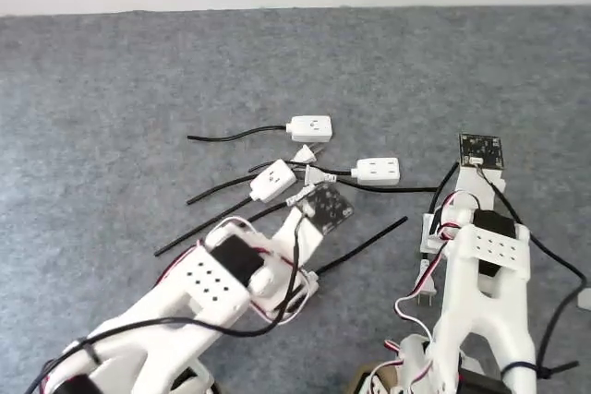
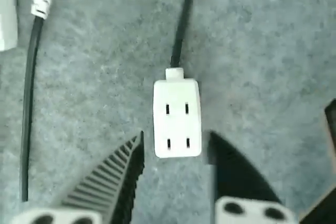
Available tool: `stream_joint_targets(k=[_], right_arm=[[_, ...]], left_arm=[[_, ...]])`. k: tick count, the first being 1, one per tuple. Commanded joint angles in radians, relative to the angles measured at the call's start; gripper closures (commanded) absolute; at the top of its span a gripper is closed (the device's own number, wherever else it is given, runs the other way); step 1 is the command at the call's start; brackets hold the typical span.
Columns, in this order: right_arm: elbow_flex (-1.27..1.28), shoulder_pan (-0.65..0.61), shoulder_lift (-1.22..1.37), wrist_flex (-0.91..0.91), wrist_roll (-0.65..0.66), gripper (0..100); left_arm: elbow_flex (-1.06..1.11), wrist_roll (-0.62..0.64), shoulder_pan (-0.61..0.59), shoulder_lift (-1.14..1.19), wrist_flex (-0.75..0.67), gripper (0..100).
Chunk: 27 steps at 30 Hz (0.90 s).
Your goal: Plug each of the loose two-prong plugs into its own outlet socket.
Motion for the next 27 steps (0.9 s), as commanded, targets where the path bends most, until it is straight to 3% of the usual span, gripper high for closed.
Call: stream_joint_targets(k=[1,9,27], right_arm=[[-0.006,0.002,-0.022,-0.022,0.012,98.7],[-0.006,0.002,-0.022,-0.022,0.012,98.7],[0.002,0.002,-0.022,-0.022,0.037,98.7]], left_arm=[[0.041,-0.017,0.009,-0.078,-0.064,75],[0.093,-0.023,0.003,-0.040,-0.129,75],[-0.027,-0.012,0.002,0.341,-0.252,75]])
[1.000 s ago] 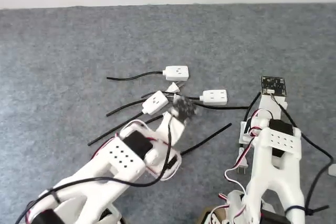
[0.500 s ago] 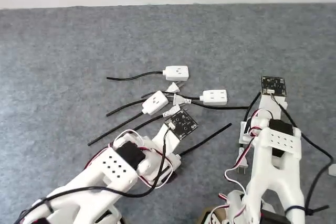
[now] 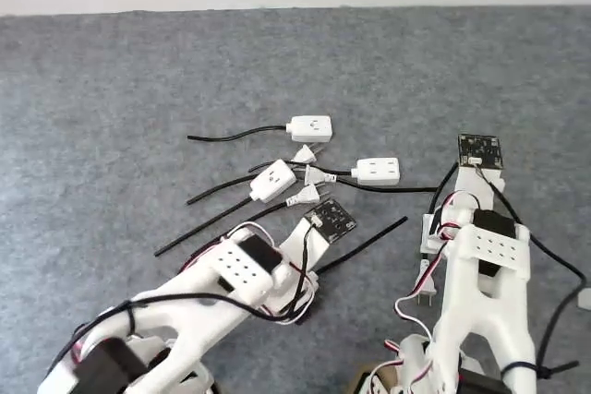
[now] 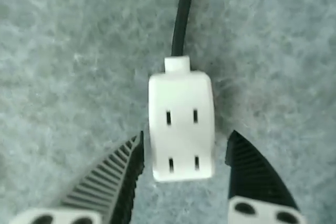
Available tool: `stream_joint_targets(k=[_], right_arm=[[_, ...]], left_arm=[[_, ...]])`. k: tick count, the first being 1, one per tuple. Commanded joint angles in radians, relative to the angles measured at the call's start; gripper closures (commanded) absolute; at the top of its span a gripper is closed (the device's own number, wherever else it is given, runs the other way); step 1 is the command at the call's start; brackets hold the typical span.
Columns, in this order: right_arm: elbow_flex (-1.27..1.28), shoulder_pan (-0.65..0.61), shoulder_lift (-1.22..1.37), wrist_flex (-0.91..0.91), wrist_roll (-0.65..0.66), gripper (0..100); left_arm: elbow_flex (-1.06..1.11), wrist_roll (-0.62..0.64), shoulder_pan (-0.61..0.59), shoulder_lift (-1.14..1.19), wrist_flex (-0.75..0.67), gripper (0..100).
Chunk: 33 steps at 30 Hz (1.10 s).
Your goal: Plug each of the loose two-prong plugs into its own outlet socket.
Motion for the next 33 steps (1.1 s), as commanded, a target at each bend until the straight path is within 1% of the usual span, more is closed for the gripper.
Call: stream_joint_targets(k=[1,3,4,6,8,10,13,17,19,24,27,33], right_arm=[[0.002,0.002,-0.022,-0.022,0.017,98.7],[0.002,0.002,-0.022,-0.022,0.017,98.7],[0.002,0.002,-0.022,-0.022,0.017,98.7],[0.002,0.002,-0.022,-0.022,0.017,98.7],[0.005,0.002,-0.022,-0.038,0.017,98.7],[0.005,0.002,-0.022,-0.042,0.017,98.7],[0.005,0.002,-0.022,-0.042,0.017,98.7],[0.005,0.002,-0.022,-0.042,0.018,98.7],[0.005,0.002,-0.022,-0.042,0.018,98.7],[0.006,0.002,-0.022,-0.042,0.018,98.7],[0.006,0.002,-0.022,-0.042,0.018,98.7],[0.006,0.001,-0.022,-0.042,0.018,98.7]], left_arm=[[-0.045,0.015,0.002,0.029,-0.064,75],[-0.045,0.068,0.002,0.040,-0.091,77],[-0.045,0.092,0.003,0.043,-0.103,80],[-0.045,0.126,0.003,0.048,-0.130,88],[-0.045,0.146,0.005,0.048,-0.157,99],[-0.044,0.183,0.003,0.041,-0.153,98],[-0.053,0.285,0.003,0.037,-0.153,99],[-0.117,0.420,0.000,0.037,-0.138,99],[-0.150,0.473,-0.029,0.037,-0.146,99],[-0.176,0.585,-0.187,0.049,-0.331,99],[-0.170,0.615,-0.193,0.049,-0.336,99],[-0.119,0.618,-0.192,0.049,-0.333,99]])
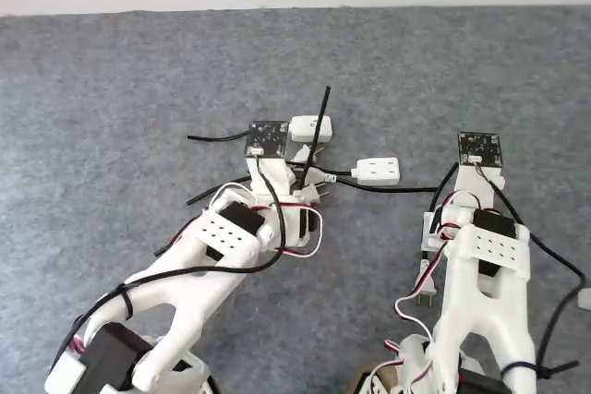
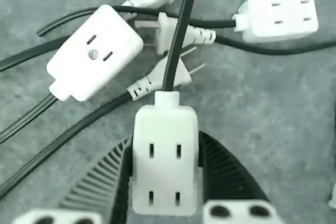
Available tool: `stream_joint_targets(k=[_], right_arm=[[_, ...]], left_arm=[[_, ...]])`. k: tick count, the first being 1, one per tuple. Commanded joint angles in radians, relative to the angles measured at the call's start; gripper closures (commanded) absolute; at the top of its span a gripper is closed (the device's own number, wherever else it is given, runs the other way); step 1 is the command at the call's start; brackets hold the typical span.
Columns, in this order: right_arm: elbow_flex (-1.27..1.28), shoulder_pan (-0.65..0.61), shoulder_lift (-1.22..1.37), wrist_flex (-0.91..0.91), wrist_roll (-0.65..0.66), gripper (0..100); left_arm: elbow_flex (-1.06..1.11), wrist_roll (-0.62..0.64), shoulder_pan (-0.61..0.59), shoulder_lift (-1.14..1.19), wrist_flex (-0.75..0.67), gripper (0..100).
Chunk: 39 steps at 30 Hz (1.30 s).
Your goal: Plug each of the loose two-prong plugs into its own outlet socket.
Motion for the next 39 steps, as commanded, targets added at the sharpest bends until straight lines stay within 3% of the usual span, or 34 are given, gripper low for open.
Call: stream_joint_targets(k=[1,15,22,24,34,39], right_arm=[[0.006,0.001,-0.022,-0.016,0.014,98.7],[0.006,-0.002,-0.021,-0.016,0.014,98.7],[0.006,-0.002,-0.021,-0.016,0.014,98.7],[0.006,-0.002,-0.021,-0.016,0.014,98.7],[0.006,-0.002,-0.021,-0.015,0.014,98.7],[0.006,-0.005,-0.030,-0.002,0.005,98.7]], left_arm=[[0.008,0.014,-0.006,-0.006,-0.021,99],[0.054,0.100,0.058,-0.005,-0.021,98],[0.059,0.106,0.060,-0.008,0.026,73],[0.059,0.106,0.057,-0.008,0.029,70],[0.048,0.094,0.051,-0.018,0.086,70],[0.039,0.009,0.028,-0.020,0.143,70]])
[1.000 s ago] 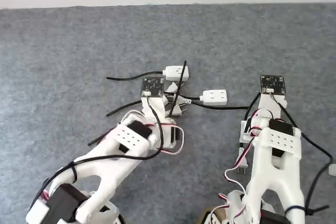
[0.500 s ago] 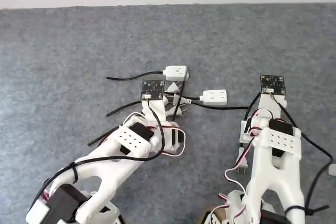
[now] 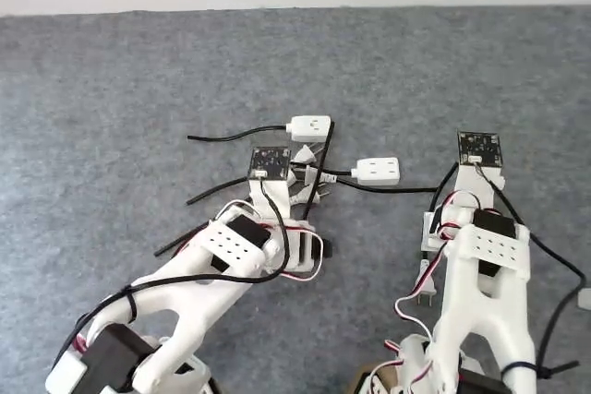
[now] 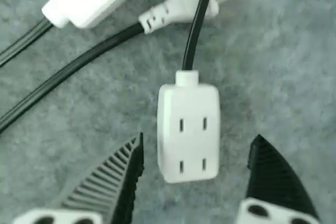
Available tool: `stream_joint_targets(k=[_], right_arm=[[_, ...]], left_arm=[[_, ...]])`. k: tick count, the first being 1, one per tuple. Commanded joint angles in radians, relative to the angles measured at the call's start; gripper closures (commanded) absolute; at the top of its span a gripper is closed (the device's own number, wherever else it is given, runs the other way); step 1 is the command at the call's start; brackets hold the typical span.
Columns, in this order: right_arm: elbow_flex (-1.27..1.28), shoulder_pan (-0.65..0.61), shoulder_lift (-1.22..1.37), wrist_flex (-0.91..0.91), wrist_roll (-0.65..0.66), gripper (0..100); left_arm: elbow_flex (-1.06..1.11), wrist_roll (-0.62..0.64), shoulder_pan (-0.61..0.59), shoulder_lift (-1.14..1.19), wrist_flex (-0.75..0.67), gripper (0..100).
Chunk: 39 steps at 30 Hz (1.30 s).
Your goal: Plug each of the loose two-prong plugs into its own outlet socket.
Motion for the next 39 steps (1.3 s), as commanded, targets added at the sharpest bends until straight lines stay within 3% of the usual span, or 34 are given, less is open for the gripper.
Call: stream_joint_targets(k=[1,5,12,18,23,27,32,39], right_arm=[[0.003,-0.005,-0.031,0.013,0.003,98.7],[-0.002,-0.022,-0.033,0.033,-0.031,98.7],[-0.002,-0.091,-0.033,0.050,-0.038,98.7],[-0.015,-0.134,-0.033,0.047,-0.038,98.7],[-0.086,-0.128,-0.033,0.096,-0.031,98.3],[-0.226,-0.058,-0.027,0.252,-0.028,98.3],[-0.325,0.068,-0.027,0.357,-0.038,98.3],[-0.192,0.133,-0.031,0.286,-0.101,98.3]], left_arm=[[-0.028,-0.052,-0.034,-0.020,0.028,70],[-0.016,-0.089,-0.081,-0.140,0.034,70],[0.236,-0.180,-0.110,-0.644,0.032,70],[0.426,-0.304,-0.338,-0.931,0.101,70],[0.558,-0.414,-0.578,-0.959,0.003,70],[0.613,-0.474,-0.672,-0.964,-0.037,70],[0.611,-0.476,-0.684,-0.959,-0.038,70],[0.611,-0.473,-0.684,-0.959,-0.043,70]])
